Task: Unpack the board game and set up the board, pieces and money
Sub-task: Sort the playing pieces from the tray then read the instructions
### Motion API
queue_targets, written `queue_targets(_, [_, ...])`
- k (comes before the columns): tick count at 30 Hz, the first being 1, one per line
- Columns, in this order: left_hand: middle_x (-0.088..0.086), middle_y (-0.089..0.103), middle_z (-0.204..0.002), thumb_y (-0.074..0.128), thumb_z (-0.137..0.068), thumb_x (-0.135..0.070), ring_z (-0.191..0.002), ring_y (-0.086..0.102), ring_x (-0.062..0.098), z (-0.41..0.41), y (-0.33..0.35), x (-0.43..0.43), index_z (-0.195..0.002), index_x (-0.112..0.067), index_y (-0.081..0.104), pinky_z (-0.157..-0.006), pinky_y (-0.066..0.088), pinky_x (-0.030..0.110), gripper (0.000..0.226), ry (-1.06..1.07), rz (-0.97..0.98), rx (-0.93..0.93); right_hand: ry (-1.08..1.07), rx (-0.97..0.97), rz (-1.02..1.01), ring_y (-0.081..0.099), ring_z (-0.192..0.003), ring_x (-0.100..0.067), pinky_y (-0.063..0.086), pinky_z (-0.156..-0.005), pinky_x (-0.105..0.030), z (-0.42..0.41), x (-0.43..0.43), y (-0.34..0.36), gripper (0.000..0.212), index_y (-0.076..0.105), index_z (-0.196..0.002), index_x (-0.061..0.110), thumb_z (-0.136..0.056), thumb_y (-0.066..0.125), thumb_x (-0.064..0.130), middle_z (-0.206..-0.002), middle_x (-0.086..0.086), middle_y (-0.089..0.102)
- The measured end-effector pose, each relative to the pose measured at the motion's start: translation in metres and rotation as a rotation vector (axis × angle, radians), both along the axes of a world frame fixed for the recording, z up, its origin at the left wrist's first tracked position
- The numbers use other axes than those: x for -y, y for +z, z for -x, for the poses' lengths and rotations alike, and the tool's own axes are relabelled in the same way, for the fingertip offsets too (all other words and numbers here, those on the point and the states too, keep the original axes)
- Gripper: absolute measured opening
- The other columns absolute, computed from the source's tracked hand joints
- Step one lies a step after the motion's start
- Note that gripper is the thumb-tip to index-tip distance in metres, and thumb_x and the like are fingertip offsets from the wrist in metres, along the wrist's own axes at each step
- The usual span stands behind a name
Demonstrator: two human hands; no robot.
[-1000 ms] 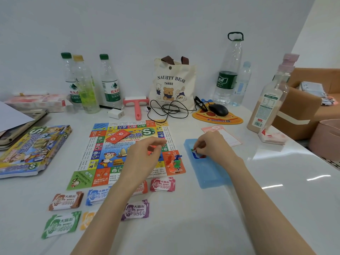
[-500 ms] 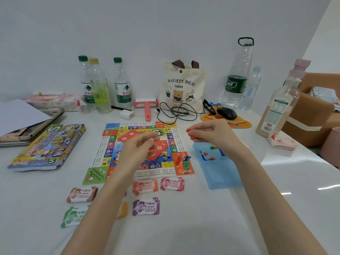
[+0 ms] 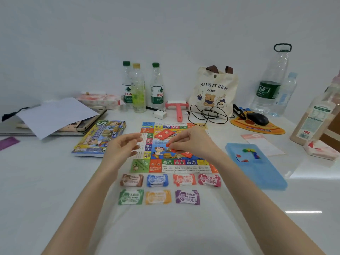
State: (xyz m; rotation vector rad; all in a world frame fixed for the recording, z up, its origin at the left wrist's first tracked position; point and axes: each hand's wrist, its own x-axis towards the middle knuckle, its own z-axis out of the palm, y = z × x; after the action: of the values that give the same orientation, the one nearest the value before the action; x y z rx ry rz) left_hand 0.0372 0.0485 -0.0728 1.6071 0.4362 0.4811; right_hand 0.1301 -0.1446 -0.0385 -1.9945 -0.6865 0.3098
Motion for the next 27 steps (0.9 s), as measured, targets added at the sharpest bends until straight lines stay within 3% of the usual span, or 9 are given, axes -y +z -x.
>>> queue_targets(6, [-0.001,0.068,-0.1,0.049,-0.097,-0.005,-0.086,0.064,0.014,0.017,-0.013,-0.038,-0.11,-0.016,0.065,-0.073,0.05,0.023,0.023,0.054,-0.104,-0.001,0.093,0.115,0.134,0.067,-0.059,-0.01,0.059,-0.067,-0.023,0.008,-0.053,-0.018,0.008,0.076,-0.089,0.002,-0.082,0.073,0.003,-0.08,-0.016,0.074])
queue_targets(12, [-0.003,0.069,-0.099,0.05,-0.095,-0.004,-0.081,0.063,0.012,0.017,-0.022,-0.059,-0.104,-0.019,0.066,-0.076,0.052,0.027,0.024,0.081,-0.172,-0.014,0.149,0.157,0.179,0.068,-0.062,-0.013,0.058,-0.065,-0.021,0.011,-0.096,-0.033,0.007,0.077,-0.086,0.005,-0.082,0.072,0.004,-0.078,-0.014,0.074])
queue_targets(17, [-0.004,0.069,-0.098,0.049,-0.094,-0.002,-0.082,0.063,0.014,0.018,-0.028,-0.071,-0.101,-0.021,0.067,-0.075,0.053,0.026,0.027,0.115,-0.204,0.002,0.203,0.176,0.21,0.061,-0.052,0.0,0.051,-0.059,-0.01,0.018,-0.123,-0.043,0.008,0.078,-0.086,0.007,-0.081,0.073,0.005,-0.074,-0.01,0.074])
queue_targets(20, [-0.001,0.07,-0.101,0.05,-0.093,-0.002,-0.084,0.064,0.016,0.02,-0.033,-0.075,-0.098,-0.023,0.067,-0.072,0.053,0.024,0.028,0.119,-0.201,0.002,0.214,0.141,0.205,0.065,-0.057,-0.01,0.058,-0.067,-0.02,0.019,-0.132,-0.049,0.009,0.078,-0.088,0.006,-0.081,0.073,0.006,-0.075,-0.013,0.074])
queue_targets(27, [-0.008,0.069,-0.098,0.051,-0.093,-0.002,-0.098,0.064,0.02,0.021,-0.036,-0.078,-0.089,-0.033,0.067,-0.088,0.054,0.039,0.034,0.123,-0.22,-0.003,0.182,0.183,0.188,0.066,-0.062,-0.013,0.056,-0.07,-0.022,0.019,-0.141,-0.05,0.012,0.078,-0.093,0.007,-0.082,0.073,0.01,-0.078,-0.011,0.075])
